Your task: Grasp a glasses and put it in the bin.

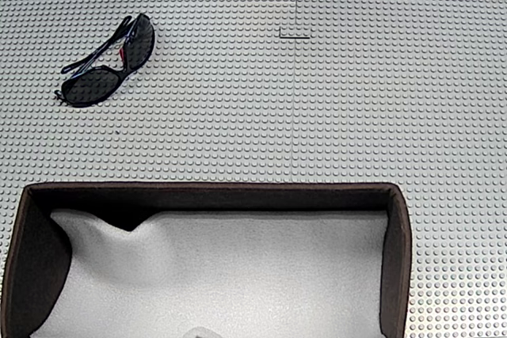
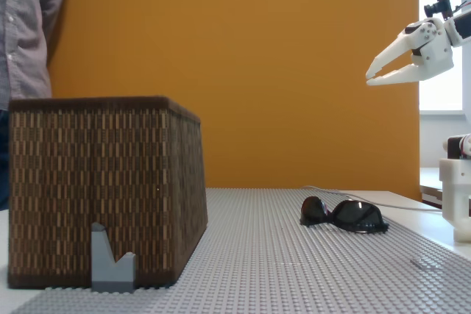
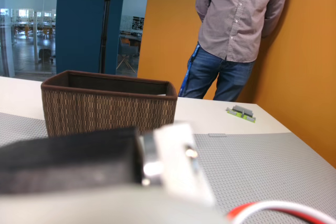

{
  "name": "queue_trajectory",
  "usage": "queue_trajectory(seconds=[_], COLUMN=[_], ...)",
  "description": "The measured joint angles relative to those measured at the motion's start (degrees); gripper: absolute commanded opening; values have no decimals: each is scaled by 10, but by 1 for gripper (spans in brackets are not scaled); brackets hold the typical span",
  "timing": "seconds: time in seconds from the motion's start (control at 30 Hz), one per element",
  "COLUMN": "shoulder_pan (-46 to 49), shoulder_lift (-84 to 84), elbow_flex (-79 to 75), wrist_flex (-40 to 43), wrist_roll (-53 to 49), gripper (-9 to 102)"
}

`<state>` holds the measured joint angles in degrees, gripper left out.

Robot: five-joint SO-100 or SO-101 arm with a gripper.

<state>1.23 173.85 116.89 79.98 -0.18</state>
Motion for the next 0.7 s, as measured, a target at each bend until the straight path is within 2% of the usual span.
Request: queue_trajectory(seconds=[0.1, 0.17, 0.2, 0.27, 0.37, 0.43, 0.7], shoulder_pan=[35, 179, 200, 226, 240, 243, 284], shoulder_lift=[30, 40, 38, 51, 41, 46, -60], elbow_flex=[45, 170, 185, 207, 223, 229, 240], wrist_flex=[-37, -130, -134, -134, -131, -121, -83], wrist_roll=[-37, -80, -84, -108, -122, -139, -188], gripper=[0, 0, 1, 8, 0, 0, 8])
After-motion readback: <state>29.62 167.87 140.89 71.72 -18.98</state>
